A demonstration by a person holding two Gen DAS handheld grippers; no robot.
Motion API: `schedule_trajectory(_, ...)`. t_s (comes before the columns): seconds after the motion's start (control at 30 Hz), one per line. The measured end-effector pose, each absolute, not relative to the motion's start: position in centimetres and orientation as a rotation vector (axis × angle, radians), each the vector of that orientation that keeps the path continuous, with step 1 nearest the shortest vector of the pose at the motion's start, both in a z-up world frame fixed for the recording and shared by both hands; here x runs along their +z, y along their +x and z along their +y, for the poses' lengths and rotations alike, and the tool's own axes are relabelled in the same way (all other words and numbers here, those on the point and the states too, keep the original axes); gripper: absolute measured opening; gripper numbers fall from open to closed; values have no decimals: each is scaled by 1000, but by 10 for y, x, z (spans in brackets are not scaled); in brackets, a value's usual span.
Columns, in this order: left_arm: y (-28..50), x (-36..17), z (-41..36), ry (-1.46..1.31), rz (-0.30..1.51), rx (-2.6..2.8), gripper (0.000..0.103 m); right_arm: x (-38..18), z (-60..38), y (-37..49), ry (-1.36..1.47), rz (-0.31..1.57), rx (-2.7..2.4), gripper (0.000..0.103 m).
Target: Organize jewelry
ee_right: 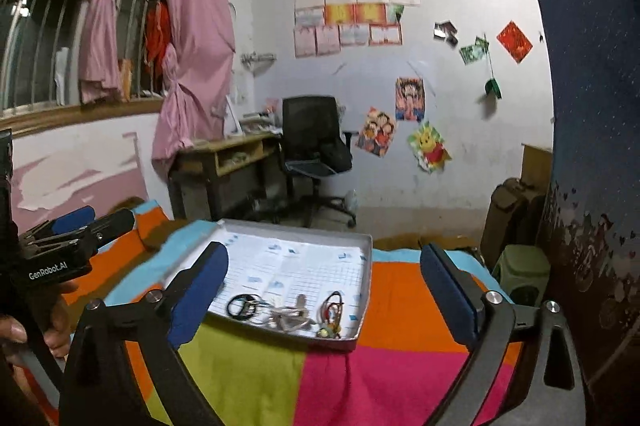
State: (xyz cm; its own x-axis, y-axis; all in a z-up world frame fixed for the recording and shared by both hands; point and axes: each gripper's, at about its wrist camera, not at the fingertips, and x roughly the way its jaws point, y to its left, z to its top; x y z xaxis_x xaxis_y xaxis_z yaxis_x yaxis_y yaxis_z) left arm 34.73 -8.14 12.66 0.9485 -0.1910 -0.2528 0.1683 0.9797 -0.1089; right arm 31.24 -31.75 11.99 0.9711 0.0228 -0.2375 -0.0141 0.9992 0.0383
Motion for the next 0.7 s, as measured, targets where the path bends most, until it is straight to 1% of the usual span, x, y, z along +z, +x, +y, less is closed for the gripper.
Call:
schedule_trajectory(0.47, 215, 136, -46, -77, 204, -157, 103, 125, -298, 174, 53, 173, 63, 96)
schedule_trajectory(0.5, 203, 135, -43, -72, 194, -151, 103, 123, -297, 164, 55, 168, 63, 96)
schedule_trajectory(0.57, 185, 133, -40, -69, 184, -144, 103, 120, -295, 146, 66, 159, 63, 100)
schedule_trajectory(0.7, 154, 125, -32, -71, 178, -135, 103, 107, -289, 110, 82, 139, 58, 100)
